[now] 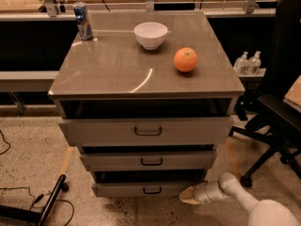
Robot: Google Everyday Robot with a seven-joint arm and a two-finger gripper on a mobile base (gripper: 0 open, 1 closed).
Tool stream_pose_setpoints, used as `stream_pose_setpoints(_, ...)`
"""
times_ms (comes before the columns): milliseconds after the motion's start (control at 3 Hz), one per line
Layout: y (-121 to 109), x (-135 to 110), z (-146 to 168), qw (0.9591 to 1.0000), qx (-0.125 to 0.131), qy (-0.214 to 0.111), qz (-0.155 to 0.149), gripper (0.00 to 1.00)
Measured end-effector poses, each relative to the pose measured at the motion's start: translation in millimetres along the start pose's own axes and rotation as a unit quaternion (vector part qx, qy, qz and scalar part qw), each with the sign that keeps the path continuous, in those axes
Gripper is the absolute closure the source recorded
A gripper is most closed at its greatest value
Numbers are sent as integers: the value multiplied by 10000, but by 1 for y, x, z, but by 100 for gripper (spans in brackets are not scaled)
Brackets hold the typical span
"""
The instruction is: Close bottom drawer
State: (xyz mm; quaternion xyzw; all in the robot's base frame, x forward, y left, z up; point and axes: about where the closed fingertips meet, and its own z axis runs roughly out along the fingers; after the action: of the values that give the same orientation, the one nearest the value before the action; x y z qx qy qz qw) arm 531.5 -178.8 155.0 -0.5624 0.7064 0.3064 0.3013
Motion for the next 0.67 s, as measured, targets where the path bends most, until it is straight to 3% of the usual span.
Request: stream_pose_setpoints(667,-26,2,-4,9992,192,-330,100,100)
